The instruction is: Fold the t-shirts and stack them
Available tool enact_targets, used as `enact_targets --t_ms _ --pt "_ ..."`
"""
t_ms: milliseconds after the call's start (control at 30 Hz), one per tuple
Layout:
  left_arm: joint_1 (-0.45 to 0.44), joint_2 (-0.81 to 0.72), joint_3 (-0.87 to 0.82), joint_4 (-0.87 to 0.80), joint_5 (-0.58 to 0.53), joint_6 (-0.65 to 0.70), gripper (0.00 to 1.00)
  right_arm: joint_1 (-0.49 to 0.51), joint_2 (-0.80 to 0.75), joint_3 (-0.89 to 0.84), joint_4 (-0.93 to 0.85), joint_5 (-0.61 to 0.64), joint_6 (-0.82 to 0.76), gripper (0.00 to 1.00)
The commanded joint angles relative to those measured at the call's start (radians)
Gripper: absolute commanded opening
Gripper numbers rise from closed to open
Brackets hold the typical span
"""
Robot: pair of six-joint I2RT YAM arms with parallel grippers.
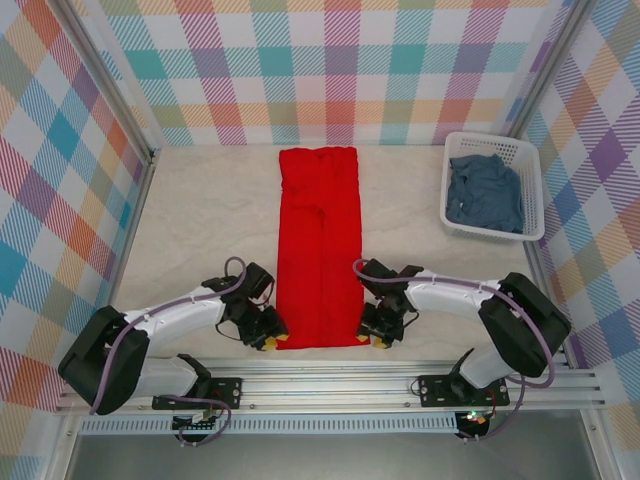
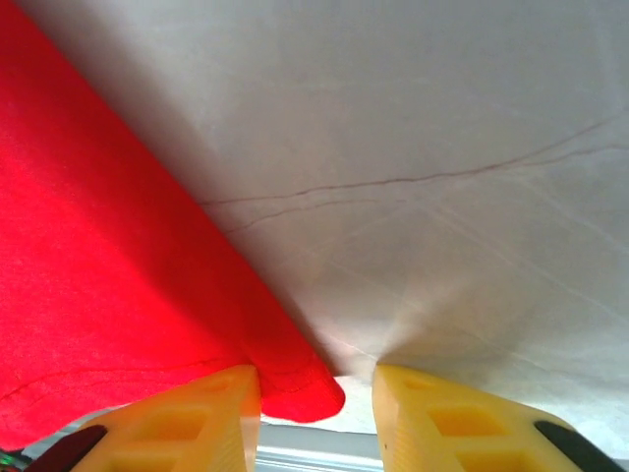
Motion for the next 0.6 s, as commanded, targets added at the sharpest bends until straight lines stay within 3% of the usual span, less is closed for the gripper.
enact_targets --t_ms 0,267,500,567 --pt "-0.027 0.029 0.019 -0.009 -0.005 0.027 0.28 0.029 0.052 0.008 0.072 -0.016 0.048 0.32" --pt "-0.059 0.091 0.058 0.009 -0.051 0.031 0.16 0.031 0.094 0.054 0.063 0.005 0.077 0.16" --pt "-0.07 0.027 0.067 -0.041 -0.104 0.02 0.0 0.032 0.037 0.031 0.061 0.001 0.103 0.01" --pt "-0.073 -0.006 0.057 -0.061 -0.103 0.014 0.0 0.031 0.018 0.03 0.042 -0.003 0.104 0.0"
